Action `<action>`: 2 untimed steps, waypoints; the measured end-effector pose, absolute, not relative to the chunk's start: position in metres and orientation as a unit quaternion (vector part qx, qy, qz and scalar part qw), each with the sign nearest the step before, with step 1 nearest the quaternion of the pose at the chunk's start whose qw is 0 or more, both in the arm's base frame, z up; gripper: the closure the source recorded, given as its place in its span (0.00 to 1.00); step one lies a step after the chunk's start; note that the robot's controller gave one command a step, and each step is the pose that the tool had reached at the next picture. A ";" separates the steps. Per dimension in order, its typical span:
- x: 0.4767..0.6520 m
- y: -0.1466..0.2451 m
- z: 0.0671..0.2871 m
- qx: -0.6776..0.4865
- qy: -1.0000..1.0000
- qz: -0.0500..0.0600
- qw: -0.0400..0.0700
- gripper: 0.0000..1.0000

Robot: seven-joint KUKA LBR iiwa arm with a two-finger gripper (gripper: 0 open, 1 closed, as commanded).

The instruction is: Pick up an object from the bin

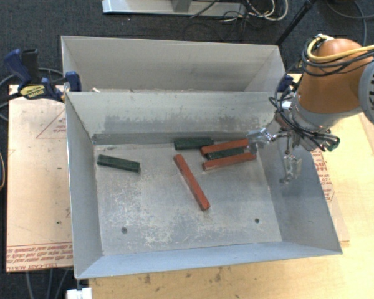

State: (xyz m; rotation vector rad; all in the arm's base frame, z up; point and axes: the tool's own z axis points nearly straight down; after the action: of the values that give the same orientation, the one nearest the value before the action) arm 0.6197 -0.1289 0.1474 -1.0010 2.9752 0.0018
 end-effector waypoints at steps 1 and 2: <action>0.655 -0.078 0.067 -0.273 0.962 0.002 0.003 0.00; 0.657 -0.081 0.074 -0.271 0.963 -0.001 0.005 1.00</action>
Offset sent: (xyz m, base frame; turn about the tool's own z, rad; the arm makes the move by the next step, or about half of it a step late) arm 0.0339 0.0467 -0.0774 0.0991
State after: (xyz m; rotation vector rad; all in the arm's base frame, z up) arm 0.6567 -0.0813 0.0736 -0.8480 3.0143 -0.0021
